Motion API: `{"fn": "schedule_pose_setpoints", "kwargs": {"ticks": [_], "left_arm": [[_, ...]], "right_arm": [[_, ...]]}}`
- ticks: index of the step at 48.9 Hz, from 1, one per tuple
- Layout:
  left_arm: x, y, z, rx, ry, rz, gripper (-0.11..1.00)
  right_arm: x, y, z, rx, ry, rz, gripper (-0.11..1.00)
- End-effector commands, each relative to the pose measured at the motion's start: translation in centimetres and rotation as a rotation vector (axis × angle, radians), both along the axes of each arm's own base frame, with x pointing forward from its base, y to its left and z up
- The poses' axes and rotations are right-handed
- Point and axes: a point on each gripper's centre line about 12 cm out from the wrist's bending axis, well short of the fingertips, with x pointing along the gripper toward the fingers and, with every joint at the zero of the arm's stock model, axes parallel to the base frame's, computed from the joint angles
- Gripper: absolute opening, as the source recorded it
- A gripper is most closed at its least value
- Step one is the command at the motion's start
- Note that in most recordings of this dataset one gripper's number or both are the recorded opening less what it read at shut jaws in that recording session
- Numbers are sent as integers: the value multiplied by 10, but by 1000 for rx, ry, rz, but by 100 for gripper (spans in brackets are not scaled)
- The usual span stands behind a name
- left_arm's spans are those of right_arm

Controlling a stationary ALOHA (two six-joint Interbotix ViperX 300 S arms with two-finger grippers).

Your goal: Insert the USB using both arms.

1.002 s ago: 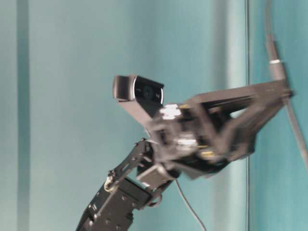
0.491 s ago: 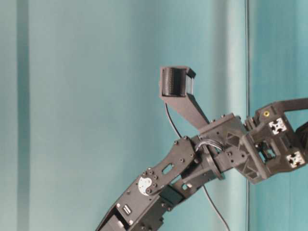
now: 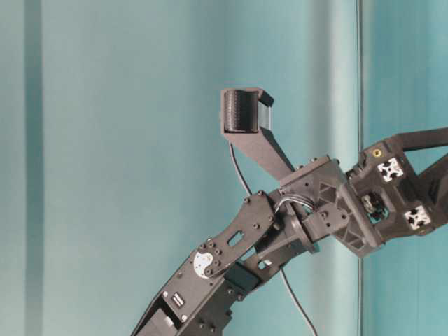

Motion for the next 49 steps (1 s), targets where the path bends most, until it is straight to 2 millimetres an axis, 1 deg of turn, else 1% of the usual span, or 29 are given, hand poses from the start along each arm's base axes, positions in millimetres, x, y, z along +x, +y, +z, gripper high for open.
{"fn": "schedule_pose_setpoints", "kwargs": {"ticks": [1, 6, 7, 10, 13, 19, 23, 27, 30, 31, 34, 37, 42, 46, 47, 49], "left_arm": [[3, -2, 45, -13, -85, 11, 72], [-8, -3, 87, -28, -158, 28, 72], [-13, -3, 100, -31, -186, 40, 72], [-23, -3, 125, -24, -257, 62, 72], [-35, -3, 150, -8, -340, 80, 72], [-62, 0, 191, 74, -538, 117, 72], [-83, 1, 209, 171, -677, 134, 72], [-107, 0, 221, 278, -809, 147, 72], [-121, -3, 228, 321, -878, 154, 72], [-126, -5, 229, 329, -897, 155, 71], [-138, -7, 232, 337, -939, 169, 71], [-151, -10, 233, 334, -967, 169, 71], [-175, -13, 230, 327, -997, 167, 71], [-197, -14, 226, 317, -1030, 173, 71], [-206, -14, 225, 316, -1051, 177, 71], [-217, -14, 224, 309, -1073, 181, 71]], "right_arm": [[-7, -6, 18, 36, -53, -4, 85], [-18, -14, 32, 75, -106, -7, 85], [-20, -17, 35, 83, -117, -7, 85], [-30, -24, 45, 122, -171, 6, 85], [-36, -29, 51, 157, -222, 27, 85], [-43, -34, 51, 240, -344, 105, 84], [-43, -37, 42, 284, -433, 189, 84], [-41, -41, 30, 314, -531, 298, 84], [-39, -44, 22, 322, -612, 391, 84], [-37, -46, 18, 318, -647, 426, 84], [-37, -57, 15, 299, -720, 479, 83], [-39, -68, 9, 307, -771, 503, 82], [-50, -87, -9, 341, -802, 508, 82], [-62, -95, -30, 370, -803, 505, 82], [-66, -98, -35, 378, -805, 494, 82], [-74, -102, -46, 405, -810, 459, 82]]}}
